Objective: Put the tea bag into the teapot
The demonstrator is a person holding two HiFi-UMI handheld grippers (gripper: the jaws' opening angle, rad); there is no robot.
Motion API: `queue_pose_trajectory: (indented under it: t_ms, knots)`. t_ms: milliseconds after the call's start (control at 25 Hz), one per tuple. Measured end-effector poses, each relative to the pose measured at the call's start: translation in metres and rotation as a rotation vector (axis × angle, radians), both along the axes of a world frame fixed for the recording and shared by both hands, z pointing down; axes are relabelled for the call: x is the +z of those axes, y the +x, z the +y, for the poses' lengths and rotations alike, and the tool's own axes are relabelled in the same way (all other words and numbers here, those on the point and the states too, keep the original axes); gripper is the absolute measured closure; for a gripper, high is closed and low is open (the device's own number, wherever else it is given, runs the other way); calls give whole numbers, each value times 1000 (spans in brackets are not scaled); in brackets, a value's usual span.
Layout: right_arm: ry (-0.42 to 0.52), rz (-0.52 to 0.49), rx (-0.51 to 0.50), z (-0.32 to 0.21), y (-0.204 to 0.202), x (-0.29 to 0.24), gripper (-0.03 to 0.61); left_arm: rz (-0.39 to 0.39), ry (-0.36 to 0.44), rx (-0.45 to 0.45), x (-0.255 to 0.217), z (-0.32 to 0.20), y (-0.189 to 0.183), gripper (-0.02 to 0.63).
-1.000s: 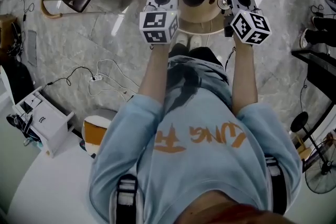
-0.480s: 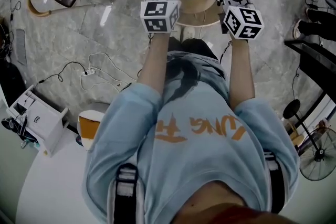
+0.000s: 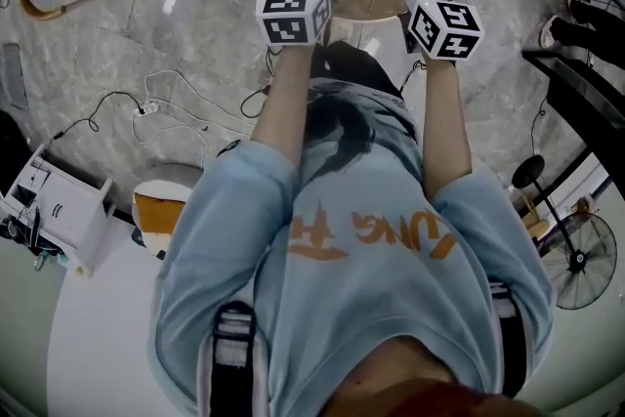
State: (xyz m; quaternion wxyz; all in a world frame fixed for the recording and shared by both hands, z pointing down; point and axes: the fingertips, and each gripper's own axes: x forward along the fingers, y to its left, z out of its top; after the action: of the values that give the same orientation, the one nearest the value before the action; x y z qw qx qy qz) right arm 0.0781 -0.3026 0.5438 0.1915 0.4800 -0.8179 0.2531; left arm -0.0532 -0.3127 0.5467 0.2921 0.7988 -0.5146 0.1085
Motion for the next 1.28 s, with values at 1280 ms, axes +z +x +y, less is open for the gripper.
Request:
queue_pose_trajectory:
  t_ms: [1280]
  knots:
    - [-300, 100, -145, -15, -33, 154, 543, 18, -185, 21, 102, -4, 4, 588]
